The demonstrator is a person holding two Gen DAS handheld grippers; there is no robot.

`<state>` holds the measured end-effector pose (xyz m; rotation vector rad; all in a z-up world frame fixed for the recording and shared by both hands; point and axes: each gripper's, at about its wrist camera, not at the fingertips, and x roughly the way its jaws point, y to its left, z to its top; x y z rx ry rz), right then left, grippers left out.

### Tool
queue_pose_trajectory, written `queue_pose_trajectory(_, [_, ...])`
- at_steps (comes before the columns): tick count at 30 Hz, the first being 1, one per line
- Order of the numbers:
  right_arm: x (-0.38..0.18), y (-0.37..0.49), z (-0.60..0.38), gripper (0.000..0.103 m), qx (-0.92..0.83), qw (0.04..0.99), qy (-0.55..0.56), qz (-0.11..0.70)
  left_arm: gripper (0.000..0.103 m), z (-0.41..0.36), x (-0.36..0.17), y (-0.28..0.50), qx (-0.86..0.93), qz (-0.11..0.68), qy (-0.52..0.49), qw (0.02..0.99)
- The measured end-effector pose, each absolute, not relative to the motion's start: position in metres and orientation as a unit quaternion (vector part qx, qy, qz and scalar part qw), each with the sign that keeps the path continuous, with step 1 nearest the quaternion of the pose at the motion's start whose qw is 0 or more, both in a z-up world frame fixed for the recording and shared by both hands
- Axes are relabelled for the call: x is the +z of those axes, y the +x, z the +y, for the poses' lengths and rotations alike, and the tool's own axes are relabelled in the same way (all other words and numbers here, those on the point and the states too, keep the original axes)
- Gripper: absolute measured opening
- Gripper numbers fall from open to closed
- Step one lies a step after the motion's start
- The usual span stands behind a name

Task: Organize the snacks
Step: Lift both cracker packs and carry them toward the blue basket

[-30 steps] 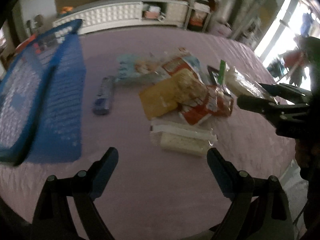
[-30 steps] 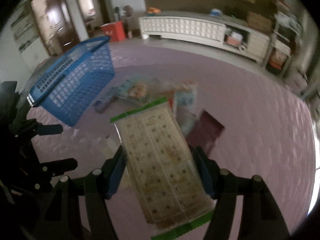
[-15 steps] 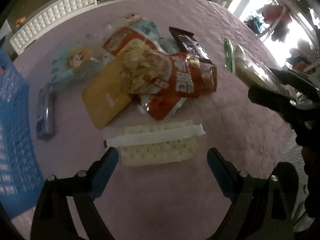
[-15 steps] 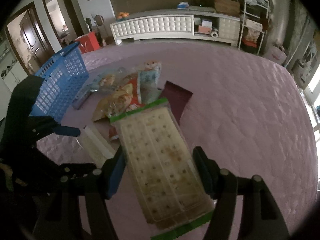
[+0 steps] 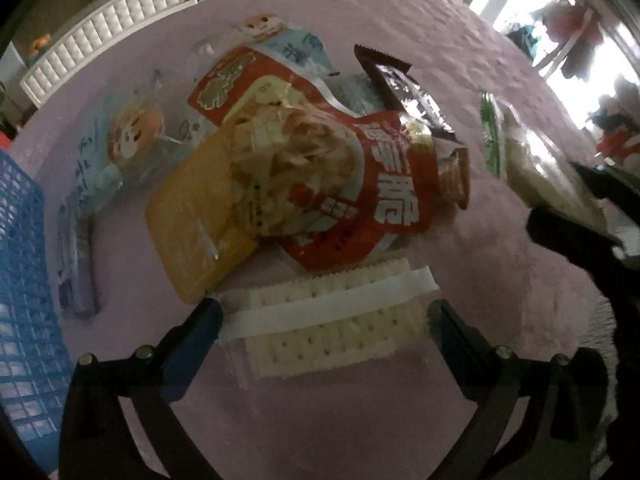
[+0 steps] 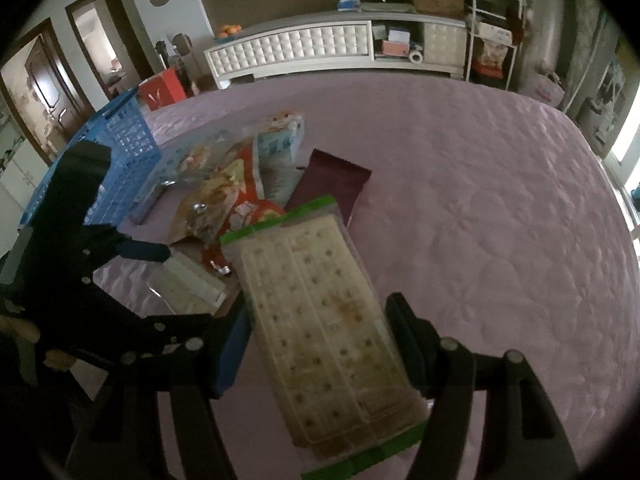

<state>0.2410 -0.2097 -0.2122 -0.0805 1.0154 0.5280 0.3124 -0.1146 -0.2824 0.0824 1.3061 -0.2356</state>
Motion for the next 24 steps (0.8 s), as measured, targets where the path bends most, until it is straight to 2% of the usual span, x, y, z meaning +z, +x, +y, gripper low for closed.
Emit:
queue_pose_trajectory(4, [-0.214, 0.24, -0.211, 0.071, 0.244, 0.839, -0.044, 0.485, 0.099, -0.13, -0.288, 0.312, -0.083, 0.596, 0.062, 0.796])
queue_pose_trajectory(10, [-0.218, 0.234, -0.208, 0.071, 0.241, 0.833, -0.046, 0.496, 0.082, -0.13, -0.278, 0.309, -0.086, 0.589, 0.042, 0.803])
queue_pose_trajectory(17, [-0.204, 0.225, -0.208, 0.071, 0.233, 0.834, -0.043, 0.499, 0.081, -0.119, -0.271, 0.286, -0.091, 0.59, -0.009, 0.802])
queue_pose_trajectory(24, [-0.177, 0.21, -0.202, 0.071, 0.223, 0.845, -0.056, 0.483, 0.081, -0.115, -0.227, 0.261, -0.094, 0.548, -0.004, 0.831])
